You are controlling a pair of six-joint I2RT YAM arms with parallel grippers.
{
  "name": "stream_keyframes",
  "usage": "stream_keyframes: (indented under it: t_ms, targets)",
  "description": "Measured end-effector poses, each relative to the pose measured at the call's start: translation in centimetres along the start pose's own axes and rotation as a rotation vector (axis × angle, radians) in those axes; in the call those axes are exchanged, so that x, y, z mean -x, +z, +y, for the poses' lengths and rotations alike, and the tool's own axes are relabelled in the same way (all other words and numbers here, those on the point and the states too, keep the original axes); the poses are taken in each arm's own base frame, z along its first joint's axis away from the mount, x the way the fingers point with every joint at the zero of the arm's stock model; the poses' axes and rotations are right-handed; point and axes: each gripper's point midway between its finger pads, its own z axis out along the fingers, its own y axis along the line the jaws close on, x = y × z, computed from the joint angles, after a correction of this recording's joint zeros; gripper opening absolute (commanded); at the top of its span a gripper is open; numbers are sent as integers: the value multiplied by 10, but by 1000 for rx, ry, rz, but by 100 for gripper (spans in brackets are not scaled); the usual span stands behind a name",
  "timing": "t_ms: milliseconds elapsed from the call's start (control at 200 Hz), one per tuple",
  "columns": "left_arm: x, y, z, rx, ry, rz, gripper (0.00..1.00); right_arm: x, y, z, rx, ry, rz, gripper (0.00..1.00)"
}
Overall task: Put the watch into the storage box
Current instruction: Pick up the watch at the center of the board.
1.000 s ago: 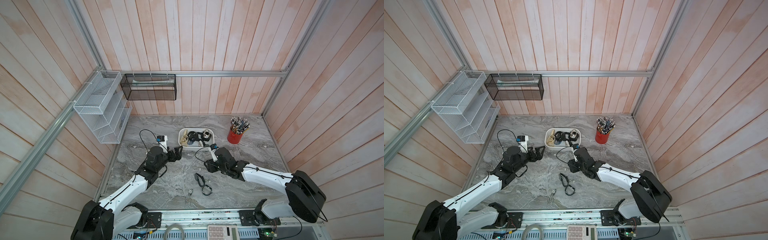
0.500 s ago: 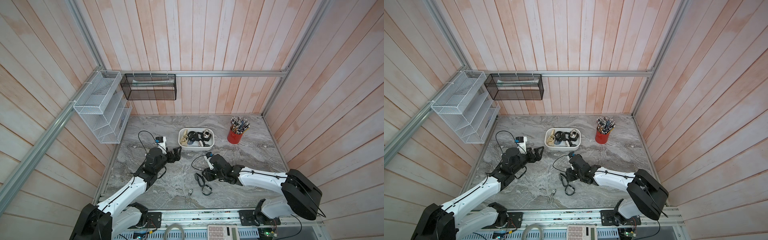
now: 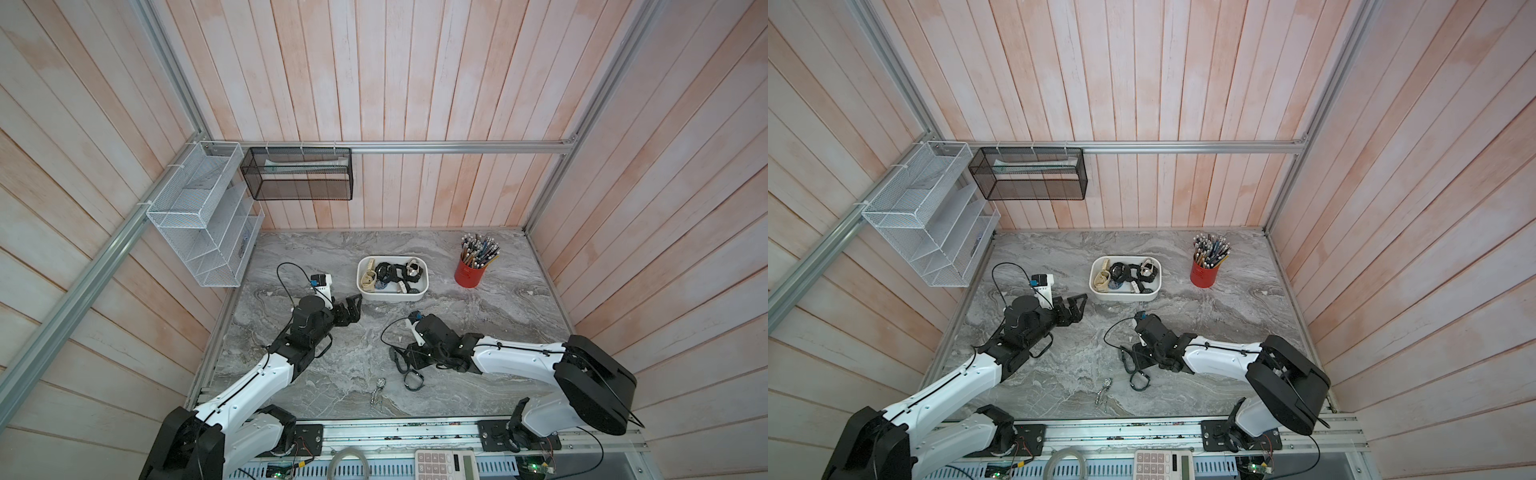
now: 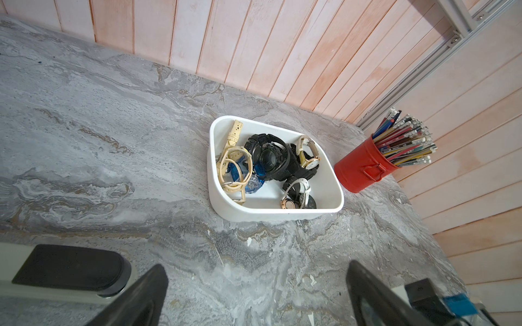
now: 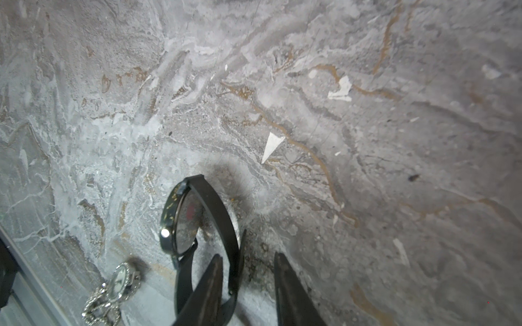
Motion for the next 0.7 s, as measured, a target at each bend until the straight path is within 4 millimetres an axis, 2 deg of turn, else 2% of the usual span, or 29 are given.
stream_keyframes:
  t_ms: [220, 405, 540, 700]
  targets:
    - [-4, 0, 2, 5, 0, 8, 100, -8, 11, -1, -12, -3, 36, 11]
    - [-5, 0, 3, 9, -1, 12, 100, -1, 11, 2, -15, -8, 22, 1]
    - [-6, 0, 5, 15, -1, 12, 100, 13, 7, 4, -42, -22, -7, 0]
    - [-10, -3, 8, 25, -1, 20, 100, 49, -4, 11, -82, -68, -85, 0]
